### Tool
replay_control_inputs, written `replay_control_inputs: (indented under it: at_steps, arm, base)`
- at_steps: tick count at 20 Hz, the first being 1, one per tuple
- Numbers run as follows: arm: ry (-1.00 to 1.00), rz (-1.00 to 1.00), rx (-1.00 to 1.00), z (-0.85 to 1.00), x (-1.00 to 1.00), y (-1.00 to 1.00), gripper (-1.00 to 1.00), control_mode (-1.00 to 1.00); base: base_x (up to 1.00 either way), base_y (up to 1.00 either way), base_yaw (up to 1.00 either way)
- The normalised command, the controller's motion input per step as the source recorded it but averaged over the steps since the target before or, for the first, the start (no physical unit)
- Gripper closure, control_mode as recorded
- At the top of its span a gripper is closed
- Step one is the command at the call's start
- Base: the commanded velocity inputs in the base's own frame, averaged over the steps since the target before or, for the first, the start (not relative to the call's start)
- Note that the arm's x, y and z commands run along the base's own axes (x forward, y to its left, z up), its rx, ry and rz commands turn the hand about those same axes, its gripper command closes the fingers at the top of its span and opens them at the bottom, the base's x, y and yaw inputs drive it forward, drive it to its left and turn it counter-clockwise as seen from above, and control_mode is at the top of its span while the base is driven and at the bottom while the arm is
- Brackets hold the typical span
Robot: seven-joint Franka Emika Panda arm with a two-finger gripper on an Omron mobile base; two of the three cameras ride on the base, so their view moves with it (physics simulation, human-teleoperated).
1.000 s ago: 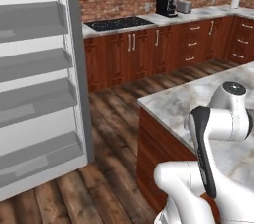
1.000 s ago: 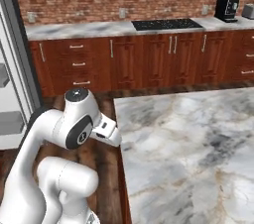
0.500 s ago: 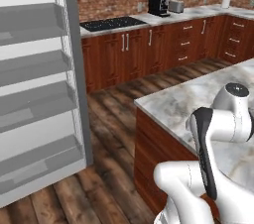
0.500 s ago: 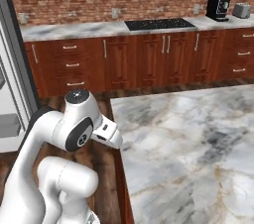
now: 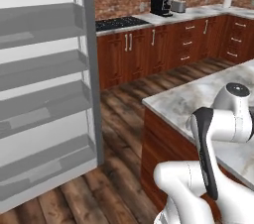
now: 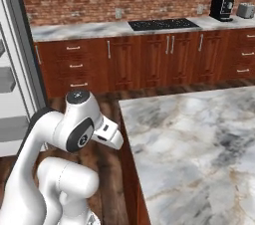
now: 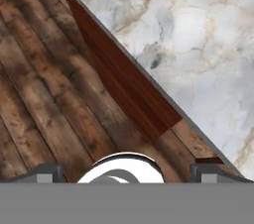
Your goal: Place the cucumber and potato inside the fridge drawer. Close the drawer after placing the vegetables.
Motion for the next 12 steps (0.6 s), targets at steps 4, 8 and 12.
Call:
replay_control_inputs:
  at_steps: [4,8,12]
  arm:
    - [0.00,0.00,0.00,0.00,0.00,0.00,-1.00,1.00]
    - [0.00,0.00,0.00,0.00,0.00,0.00,-1.00,1.00]
    - [0.00,0.00,0.00,0.00,0.00,0.00,-1.00,1.00]
  base:
    - [0.89,-0.39,0.00]
    - [1.00,-0.04,0.07]
    - [1.00,-0.07,0.31]
